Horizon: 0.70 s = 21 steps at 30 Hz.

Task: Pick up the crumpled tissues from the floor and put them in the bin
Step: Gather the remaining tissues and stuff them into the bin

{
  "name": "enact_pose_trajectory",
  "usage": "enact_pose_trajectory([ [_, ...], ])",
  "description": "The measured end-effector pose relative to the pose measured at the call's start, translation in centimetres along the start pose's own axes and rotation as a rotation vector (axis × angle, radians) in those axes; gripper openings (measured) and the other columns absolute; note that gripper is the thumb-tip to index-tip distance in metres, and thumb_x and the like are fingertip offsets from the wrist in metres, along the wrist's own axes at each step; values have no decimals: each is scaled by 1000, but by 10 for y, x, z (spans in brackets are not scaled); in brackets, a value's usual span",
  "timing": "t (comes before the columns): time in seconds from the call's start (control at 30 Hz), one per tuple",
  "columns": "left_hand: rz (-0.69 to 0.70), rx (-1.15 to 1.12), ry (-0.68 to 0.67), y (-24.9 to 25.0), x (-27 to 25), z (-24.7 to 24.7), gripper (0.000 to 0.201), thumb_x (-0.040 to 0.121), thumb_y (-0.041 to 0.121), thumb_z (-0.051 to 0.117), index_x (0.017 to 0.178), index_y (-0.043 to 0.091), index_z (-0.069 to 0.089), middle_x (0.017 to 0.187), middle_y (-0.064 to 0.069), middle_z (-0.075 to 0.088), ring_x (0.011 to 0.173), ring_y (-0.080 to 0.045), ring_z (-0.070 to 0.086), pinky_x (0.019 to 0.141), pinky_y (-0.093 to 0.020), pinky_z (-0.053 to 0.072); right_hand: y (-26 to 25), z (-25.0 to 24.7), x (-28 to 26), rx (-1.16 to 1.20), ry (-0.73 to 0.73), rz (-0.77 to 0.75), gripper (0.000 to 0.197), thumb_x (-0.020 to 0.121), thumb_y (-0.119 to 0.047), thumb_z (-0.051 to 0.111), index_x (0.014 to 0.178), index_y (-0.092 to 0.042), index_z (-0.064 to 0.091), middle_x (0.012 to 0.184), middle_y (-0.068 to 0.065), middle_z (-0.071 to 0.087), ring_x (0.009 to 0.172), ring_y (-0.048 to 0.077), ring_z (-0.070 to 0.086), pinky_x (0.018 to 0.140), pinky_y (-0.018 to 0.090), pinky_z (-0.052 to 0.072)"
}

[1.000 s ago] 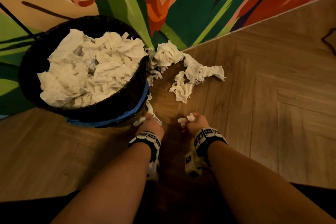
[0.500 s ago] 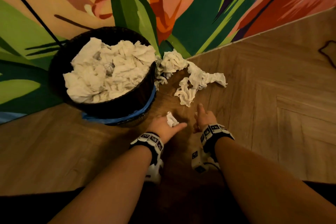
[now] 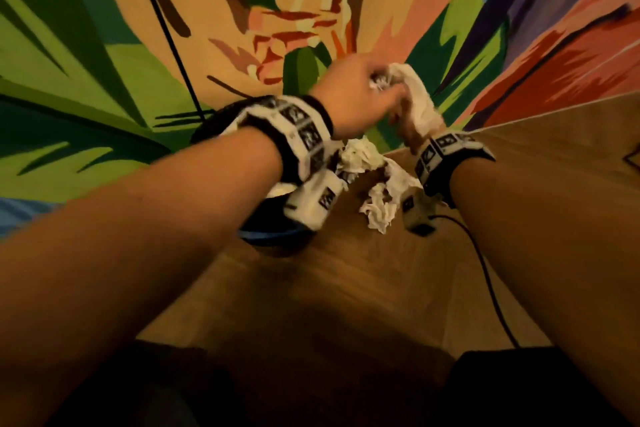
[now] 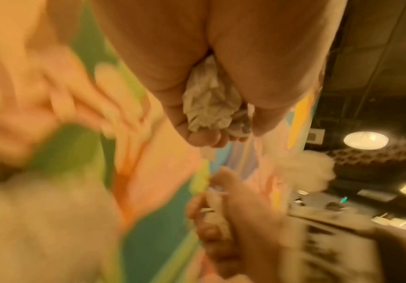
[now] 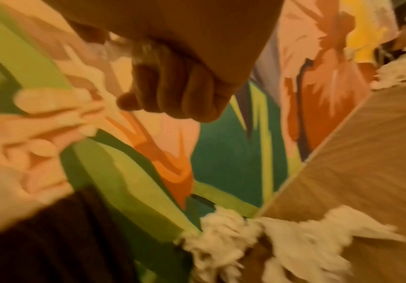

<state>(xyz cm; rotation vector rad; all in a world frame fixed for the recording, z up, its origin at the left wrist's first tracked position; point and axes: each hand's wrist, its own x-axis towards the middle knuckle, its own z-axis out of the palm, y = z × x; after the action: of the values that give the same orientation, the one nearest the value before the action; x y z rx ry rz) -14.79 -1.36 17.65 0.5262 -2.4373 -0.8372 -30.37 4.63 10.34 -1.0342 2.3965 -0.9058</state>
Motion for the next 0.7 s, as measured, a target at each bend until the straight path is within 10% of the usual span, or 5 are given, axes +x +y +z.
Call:
enact_pose_trajectory([
  [0.07, -17, 173, 26, -10, 3, -40, 25, 90, 49, 57, 89, 26, 66, 75, 14, 59, 67, 4, 53, 56, -10, 37, -32, 1, 6, 104, 32, -46, 10, 105, -23, 38, 107, -19, 47, 84, -10, 46, 79, 7, 48, 72, 10, 37],
  [0.23, -330, 369, 1, -74, -21, -82, 30, 91, 45, 50, 91, 15, 55, 75, -1, 55, 69, -20, 50, 54, -30, 33, -75, 42, -9, -70, -122, -216, 41, 94, -1, 41, 127, -15, 61, 137, 13, 54, 122, 29, 52, 92, 27, 43],
  [0.4, -592, 377, -150, -122, -52, -62, 38, 94, 28, 44, 112, -6, 48, 111, -29, 51, 97, -43, 51, 77, -47, 44, -77, 93, -38, -132, -169, -257, 34, 92, -5, 48, 121, -24, 52, 116, 14, 58, 91, 31, 60, 78, 37, 53],
  [0.53, -616, 461, -278, -135, -62, -47, 49, 99, 21, 40, 145, 7, 30, 142, -22, 34, 126, -43, 39, 105, -47, 36, -72, 106, -41, -333, -154, -404, 17, 92, -21, 56, 108, -23, 63, 111, 8, 65, 104, 29, 58, 90, 40, 50],
  [0.7, -579, 446, -319, -147, -68, -45, 45, 97, 14, 52, 139, 14, 35, 120, -17, 59, 97, -31, 59, 83, -39, 50, -63, 107, -44, -594, -27, -570, 36, 85, -50, 48, 93, -29, 76, 124, -5, 59, 118, 24, 41, 91, 41, 33],
])
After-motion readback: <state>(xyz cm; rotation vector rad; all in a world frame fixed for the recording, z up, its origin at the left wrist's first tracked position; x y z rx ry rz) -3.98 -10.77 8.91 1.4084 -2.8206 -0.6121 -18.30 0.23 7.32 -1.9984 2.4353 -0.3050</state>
